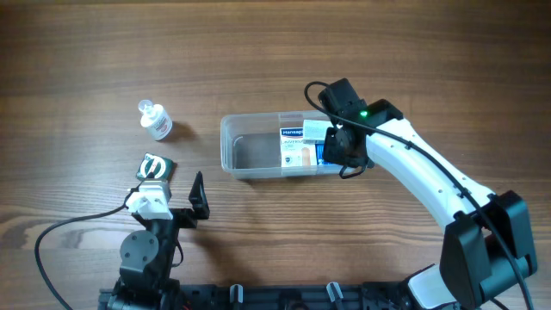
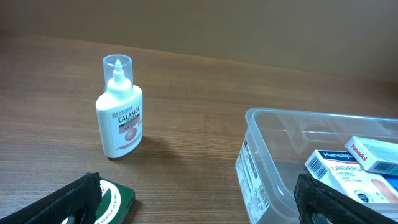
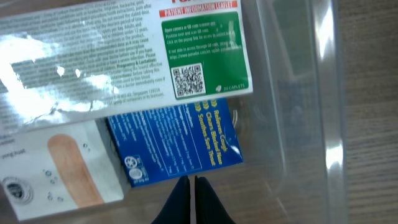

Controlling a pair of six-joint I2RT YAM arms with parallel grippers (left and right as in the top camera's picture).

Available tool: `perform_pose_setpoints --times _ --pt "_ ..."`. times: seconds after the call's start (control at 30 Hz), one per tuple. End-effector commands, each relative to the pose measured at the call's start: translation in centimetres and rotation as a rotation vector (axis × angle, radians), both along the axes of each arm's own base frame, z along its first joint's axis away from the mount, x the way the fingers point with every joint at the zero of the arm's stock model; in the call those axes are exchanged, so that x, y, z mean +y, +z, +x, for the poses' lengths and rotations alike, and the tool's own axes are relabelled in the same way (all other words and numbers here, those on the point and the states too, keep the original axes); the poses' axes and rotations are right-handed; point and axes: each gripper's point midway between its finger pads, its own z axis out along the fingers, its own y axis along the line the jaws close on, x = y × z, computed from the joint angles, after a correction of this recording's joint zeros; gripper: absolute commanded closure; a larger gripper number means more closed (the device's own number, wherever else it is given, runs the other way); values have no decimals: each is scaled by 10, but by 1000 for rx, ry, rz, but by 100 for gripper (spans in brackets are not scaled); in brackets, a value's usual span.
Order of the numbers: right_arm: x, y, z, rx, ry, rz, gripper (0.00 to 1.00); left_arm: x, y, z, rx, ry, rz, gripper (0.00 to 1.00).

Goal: Pack container

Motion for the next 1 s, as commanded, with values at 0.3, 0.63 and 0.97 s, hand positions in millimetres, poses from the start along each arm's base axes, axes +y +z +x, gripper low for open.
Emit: perform_pose_setpoints --times 0.3,0.63,0.97 --pt "-5 -28 16 -107 -44 -17 96 1 -1 0 1 8 2 0" --pt "-7 -24 40 -219 -75 -37 96 1 -1 0 1 8 2 0" --pt "1 -7 41 -247 -69 22 96 1 -1 0 1 8 2 0"
